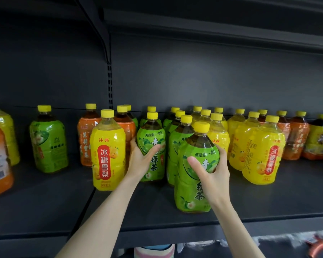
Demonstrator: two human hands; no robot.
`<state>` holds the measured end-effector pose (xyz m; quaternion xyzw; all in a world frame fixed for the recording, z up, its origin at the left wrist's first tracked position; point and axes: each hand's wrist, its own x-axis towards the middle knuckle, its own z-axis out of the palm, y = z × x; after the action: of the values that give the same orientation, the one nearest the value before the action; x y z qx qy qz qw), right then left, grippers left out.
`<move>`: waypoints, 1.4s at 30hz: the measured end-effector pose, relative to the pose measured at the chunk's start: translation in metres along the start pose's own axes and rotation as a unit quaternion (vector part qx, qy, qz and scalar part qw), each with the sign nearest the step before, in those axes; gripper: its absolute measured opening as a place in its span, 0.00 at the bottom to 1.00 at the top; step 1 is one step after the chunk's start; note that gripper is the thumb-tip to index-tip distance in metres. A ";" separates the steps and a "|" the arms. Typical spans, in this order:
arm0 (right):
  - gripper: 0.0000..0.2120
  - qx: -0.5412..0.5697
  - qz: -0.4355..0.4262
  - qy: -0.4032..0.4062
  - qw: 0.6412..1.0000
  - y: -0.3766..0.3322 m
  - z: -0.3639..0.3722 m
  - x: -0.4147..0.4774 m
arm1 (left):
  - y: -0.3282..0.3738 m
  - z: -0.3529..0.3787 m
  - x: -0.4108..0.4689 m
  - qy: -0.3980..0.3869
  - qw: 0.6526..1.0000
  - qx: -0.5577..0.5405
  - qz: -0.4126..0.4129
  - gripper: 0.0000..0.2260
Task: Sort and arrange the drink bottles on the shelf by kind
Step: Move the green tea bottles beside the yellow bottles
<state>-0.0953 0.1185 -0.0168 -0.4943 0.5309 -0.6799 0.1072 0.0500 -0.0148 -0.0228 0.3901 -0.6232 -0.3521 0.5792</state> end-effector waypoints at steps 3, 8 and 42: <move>0.49 0.002 -0.003 0.001 1.000 0.000 0.001 0.000 | -0.004 0.004 0.003 0.001 1.000 0.007 0.016 0.38; 0.44 0.008 -0.009 0.008 1.000 -0.002 0.001 -0.001 | -0.008 0.009 0.010 -0.008 1.000 0.013 0.020 0.38; 0.42 -0.013 -0.011 0.021 1.000 0.006 0.004 0.000 | -0.015 0.019 0.034 0.080 0.995 0.051 -0.008 0.38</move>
<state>-0.0941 0.1134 -0.0217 -0.4868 0.5364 -0.6845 0.0822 0.0311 -0.0521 -0.0229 0.4508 -0.5891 -0.2923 0.6036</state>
